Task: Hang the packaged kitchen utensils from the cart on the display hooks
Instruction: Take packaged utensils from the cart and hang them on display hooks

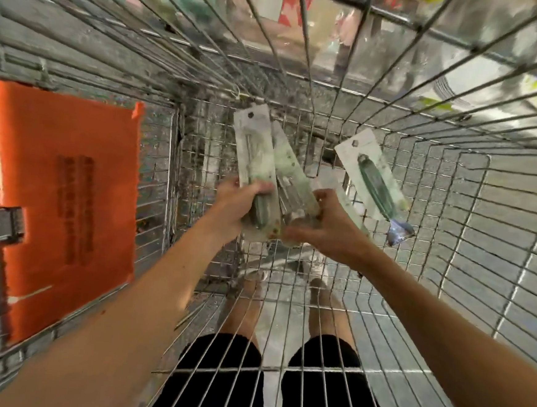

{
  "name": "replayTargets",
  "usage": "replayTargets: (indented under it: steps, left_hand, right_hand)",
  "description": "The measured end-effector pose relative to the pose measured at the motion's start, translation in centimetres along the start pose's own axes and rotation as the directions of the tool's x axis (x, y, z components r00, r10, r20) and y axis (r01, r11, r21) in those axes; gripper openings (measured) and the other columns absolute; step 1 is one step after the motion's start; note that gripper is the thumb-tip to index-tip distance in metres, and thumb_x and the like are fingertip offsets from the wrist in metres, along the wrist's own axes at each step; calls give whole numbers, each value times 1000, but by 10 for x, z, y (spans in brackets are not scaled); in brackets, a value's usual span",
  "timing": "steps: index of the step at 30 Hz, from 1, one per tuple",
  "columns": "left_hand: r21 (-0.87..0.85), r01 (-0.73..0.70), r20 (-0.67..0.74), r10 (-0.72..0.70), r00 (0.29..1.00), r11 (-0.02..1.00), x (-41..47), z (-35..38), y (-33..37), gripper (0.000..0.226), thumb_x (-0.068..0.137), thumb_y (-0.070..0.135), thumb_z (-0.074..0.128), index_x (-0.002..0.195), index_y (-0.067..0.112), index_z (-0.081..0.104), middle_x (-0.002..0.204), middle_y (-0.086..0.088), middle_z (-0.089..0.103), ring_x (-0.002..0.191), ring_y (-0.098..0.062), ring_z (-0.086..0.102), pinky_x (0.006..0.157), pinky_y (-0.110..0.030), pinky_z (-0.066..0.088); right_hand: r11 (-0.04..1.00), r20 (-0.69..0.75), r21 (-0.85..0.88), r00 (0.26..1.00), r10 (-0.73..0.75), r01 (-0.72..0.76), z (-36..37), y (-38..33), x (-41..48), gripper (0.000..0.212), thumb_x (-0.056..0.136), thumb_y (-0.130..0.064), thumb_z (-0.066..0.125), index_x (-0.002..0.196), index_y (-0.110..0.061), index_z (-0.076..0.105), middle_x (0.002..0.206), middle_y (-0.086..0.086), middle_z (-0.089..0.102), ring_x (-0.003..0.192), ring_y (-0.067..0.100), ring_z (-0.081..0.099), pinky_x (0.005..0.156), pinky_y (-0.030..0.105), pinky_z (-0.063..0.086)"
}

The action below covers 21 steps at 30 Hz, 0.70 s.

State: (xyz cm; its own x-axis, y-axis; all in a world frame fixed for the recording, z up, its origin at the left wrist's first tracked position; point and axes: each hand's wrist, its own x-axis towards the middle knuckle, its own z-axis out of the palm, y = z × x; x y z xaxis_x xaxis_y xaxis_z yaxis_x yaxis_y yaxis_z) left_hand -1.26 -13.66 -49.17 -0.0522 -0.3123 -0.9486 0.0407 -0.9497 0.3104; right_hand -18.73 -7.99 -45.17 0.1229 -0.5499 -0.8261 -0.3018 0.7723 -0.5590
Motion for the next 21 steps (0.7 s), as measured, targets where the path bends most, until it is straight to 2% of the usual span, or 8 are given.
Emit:
replayTargets:
  steps: [3,7,9,11,13,17,19,21]
  left_hand:
    - [-51,-1,89,5,996,999,0,3,-3,44,75,12,81,115,4,65,108,-16,73,99,-33,71,81,-47,60]
    - [-81,51,116,-42,992,995,-4,4,-9,28,83,12,75,108,6,63,91,-8,77,88,-27,74,76,-40,62]
    - [-78,88,124,-78,989,993,-5,1,-15,28,83,12,74,108,7,62,95,-8,76,90,-28,73,81,-42,60]
    - [-51,110,130,-102,986,993,-5,1,-24,30,81,12,75,107,10,63,100,-10,74,92,-29,72,84,-45,58]
    - [-59,131,127,-122,984,990,-7,6,-35,25,81,9,74,104,12,63,97,-9,74,88,-27,71,81,-45,58]
    - [-146,162,96,-149,984,976,-6,28,-51,36,78,6,77,110,9,60,101,-11,73,91,-27,71,82,-44,57]
    - [-170,167,103,-151,983,971,-4,36,-54,64,67,13,81,124,4,53,110,-15,71,97,-30,71,90,-50,56]
    - [-145,156,127,-138,982,977,-2,41,-56,70,64,17,82,126,2,52,113,-17,71,101,-32,70,98,-54,51]
  right_hand:
    - [1000,6,-16,1000,-4,4,1,2,-2,70,72,-8,85,120,-13,34,107,7,66,85,18,74,75,32,62]
    - [995,114,-103,993,10,2,-11,0,-11,60,76,-20,83,120,-18,42,105,-8,62,85,5,69,83,26,58]
    - [970,-44,-243,999,-7,-4,-37,3,-10,58,78,-37,77,124,-14,51,110,-14,56,100,5,58,98,28,48]
    - [906,-330,-411,943,-49,-97,-71,10,-4,76,76,-52,70,136,-11,46,129,-2,51,122,17,48,106,34,40]
    - [816,-457,-533,888,-53,-225,-93,22,-1,84,79,-47,71,146,-11,34,147,10,37,138,27,33,116,42,28]
    - [707,-454,-635,891,-15,-312,-100,52,8,101,80,-40,76,155,-10,16,158,18,18,146,36,20,121,50,20]
    - [703,-475,-640,879,-45,-310,-100,55,11,102,78,-39,78,154,-8,18,155,21,23,143,36,25,120,48,23]
    - [677,-468,-678,879,-98,-286,-103,53,14,93,78,-35,79,150,-7,27,146,20,34,135,34,33,116,44,29]
